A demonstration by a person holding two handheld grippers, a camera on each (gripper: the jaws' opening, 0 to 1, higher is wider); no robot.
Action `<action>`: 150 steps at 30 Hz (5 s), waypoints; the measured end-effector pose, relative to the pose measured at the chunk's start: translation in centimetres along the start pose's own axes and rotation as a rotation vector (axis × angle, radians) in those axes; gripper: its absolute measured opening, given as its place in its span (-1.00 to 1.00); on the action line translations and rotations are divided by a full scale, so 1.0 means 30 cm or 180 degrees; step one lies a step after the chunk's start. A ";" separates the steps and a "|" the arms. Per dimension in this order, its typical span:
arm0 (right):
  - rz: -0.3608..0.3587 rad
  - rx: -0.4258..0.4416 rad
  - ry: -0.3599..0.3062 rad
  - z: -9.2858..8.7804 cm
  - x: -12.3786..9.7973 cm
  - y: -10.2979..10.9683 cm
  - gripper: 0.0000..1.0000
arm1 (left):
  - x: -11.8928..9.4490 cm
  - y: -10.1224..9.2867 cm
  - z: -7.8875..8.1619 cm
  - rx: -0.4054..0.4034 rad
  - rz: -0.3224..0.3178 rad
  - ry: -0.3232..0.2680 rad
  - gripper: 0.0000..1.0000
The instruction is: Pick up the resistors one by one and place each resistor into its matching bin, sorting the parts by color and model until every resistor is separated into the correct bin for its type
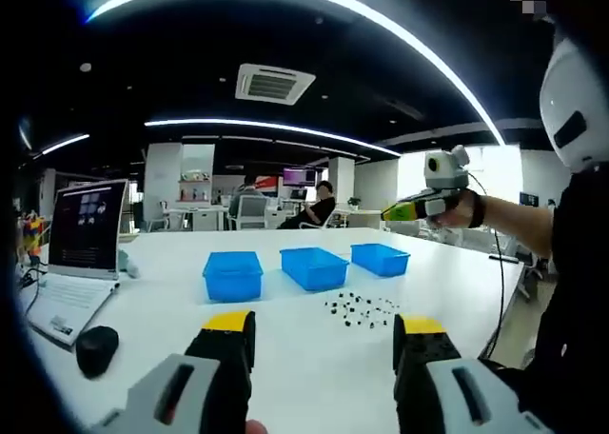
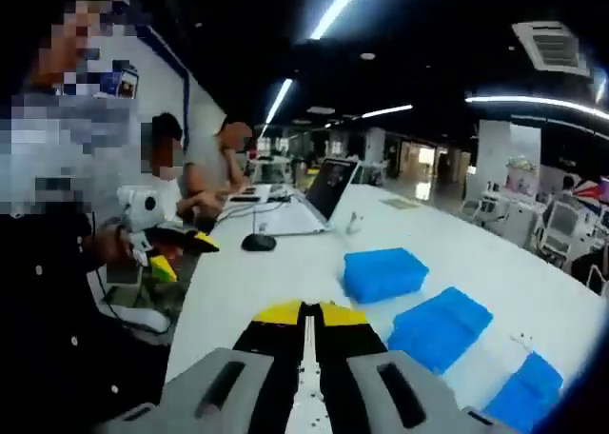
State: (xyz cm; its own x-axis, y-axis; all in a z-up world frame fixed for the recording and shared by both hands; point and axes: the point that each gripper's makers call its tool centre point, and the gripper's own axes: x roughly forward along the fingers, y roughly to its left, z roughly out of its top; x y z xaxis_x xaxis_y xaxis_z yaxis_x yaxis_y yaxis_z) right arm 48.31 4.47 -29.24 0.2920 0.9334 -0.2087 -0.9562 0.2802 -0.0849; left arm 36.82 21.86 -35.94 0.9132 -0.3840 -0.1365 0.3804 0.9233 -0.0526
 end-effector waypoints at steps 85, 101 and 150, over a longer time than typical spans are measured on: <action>-0.0690 -0.0052 -0.0227 0.138 0.870 -0.368 -0.29 | -0.068 0.027 0.018 -0.0029 0.0223 -0.0114 0.21; -0.0695 -0.0012 -0.0556 0.092 0.328 -0.278 -0.26 | -0.015 -0.018 0.043 0.0059 0.0086 -0.0124 0.21; -0.0920 -0.0145 0.0250 -0.183 -0.243 0.004 -0.28 | 0.023 -0.022 0.003 0.0107 -0.0004 0.0000 0.21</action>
State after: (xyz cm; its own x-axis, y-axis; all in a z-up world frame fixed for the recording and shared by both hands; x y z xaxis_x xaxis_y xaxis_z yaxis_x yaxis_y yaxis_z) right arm 46.18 -3.54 -33.09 0.5544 0.7956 -0.2441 -0.8318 0.5197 -0.1950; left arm 37.20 20.98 -35.91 0.9127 -0.3852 -0.1366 0.3863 0.9222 -0.0196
